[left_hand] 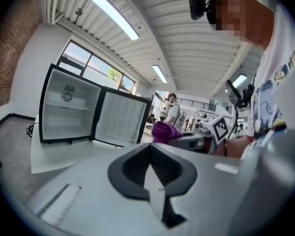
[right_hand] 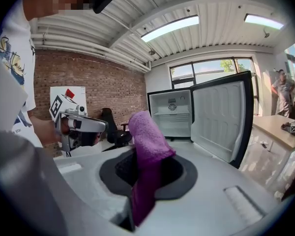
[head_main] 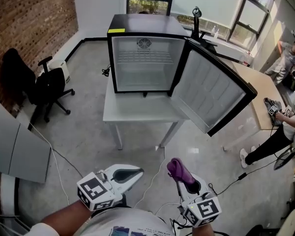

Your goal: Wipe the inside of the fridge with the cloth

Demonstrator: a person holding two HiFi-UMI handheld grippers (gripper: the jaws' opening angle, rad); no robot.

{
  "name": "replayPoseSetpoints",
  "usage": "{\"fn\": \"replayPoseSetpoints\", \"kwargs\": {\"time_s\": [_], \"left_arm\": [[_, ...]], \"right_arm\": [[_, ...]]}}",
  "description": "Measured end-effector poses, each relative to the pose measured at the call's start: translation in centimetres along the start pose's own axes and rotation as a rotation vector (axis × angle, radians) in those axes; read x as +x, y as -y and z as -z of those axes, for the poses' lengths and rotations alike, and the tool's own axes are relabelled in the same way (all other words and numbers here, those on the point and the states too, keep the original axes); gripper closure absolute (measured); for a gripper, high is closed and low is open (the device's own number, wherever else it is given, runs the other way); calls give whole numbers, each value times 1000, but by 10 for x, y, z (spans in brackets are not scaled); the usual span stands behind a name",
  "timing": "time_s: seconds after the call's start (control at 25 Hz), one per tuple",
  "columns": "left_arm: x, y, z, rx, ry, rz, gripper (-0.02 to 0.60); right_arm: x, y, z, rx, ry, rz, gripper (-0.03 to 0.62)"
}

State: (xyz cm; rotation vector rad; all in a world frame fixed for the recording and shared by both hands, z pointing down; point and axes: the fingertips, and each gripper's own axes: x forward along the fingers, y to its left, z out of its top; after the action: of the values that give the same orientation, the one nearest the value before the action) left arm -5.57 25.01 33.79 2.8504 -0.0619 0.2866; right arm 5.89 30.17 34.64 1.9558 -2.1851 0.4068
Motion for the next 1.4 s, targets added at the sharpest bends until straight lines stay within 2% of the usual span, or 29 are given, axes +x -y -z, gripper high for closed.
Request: {"fn": "replayPoseSetpoints", "kwargs": {"time_s": [0.08,0.2,0.48,0.64,0.8,1.16,1.4], "left_arm": [[-7,-25,-11,-27,19,17,577],[-22,-63,-29,-13,33,28,577],[-62,-138,-54,34,43,-7,577],[-66,-167,-63,20,63,-17,577],[-59,-194,-74,24,70,-32,577],[-24,-249,-122,45,63,-71,577],[5,-271,-123,44,54,-78,577]], "right_arm": [[24,2,-11,23,1,27,540],[68,2,-28,58,8,60,540],[156,0,-79,70,64,138,540],[190,13,-100,75,82,183,540],[220,50,-119,62,115,251,540],[286,152,-194,52,284,408,540],[320,203,-207,71,343,472,540]]}}
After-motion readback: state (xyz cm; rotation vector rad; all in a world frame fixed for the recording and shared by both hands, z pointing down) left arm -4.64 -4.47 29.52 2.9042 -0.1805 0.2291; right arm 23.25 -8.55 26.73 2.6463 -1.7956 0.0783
